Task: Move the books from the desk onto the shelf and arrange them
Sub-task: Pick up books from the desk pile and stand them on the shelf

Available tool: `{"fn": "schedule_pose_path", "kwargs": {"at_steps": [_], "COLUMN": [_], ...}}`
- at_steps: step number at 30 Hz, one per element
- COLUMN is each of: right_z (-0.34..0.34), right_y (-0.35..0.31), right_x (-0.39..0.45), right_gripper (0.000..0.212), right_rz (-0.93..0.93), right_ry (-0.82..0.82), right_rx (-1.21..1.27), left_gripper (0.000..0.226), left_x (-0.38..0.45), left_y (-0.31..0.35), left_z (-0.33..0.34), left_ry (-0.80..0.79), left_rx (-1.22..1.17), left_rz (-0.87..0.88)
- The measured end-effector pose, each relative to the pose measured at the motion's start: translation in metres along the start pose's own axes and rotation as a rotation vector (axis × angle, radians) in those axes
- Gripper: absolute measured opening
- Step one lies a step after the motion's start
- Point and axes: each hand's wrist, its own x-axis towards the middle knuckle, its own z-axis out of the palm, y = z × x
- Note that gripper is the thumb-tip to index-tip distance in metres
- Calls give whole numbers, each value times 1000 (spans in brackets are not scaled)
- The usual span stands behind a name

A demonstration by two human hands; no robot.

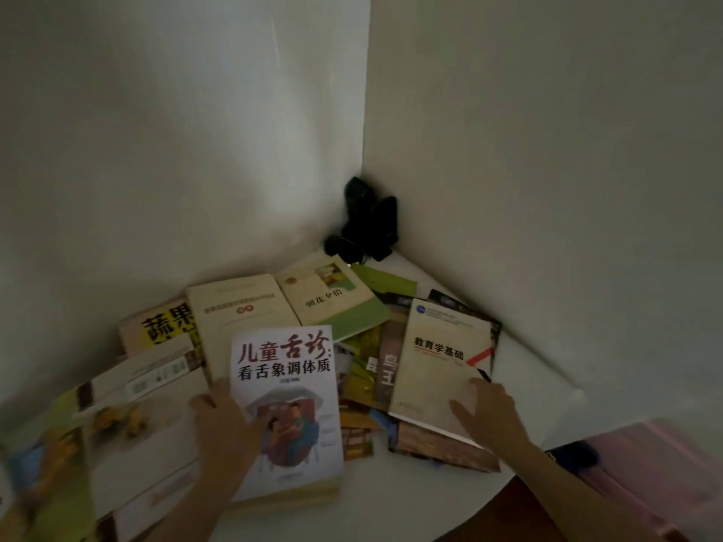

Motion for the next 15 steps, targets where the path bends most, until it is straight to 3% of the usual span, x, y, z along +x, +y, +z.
{"fn": "schedule_pose_path", "kwargs": {"at_steps": [3, 7, 11, 15], "right_z": [3, 14, 9, 9], "right_y": [13, 22, 23, 25], "right_x": [22, 38, 46, 51], "right_gripper": [90, 94, 86, 88], "right_rz": [180, 289, 308, 357], "right_ry": [26, -46, -89, -98], "right_rx": [140, 275, 343, 449], "left_gripper": [88, 49, 33, 33], "left_x": [13, -1, -24, -28], "left_y": [-21, -4, 27, 74], "left_z": [18, 4, -11, -31], "left_ry": [-83, -87, -91, -127], "left_rx": [-61, -146, -192, -305], "left_rz": [-118, -16, 307, 425]}}
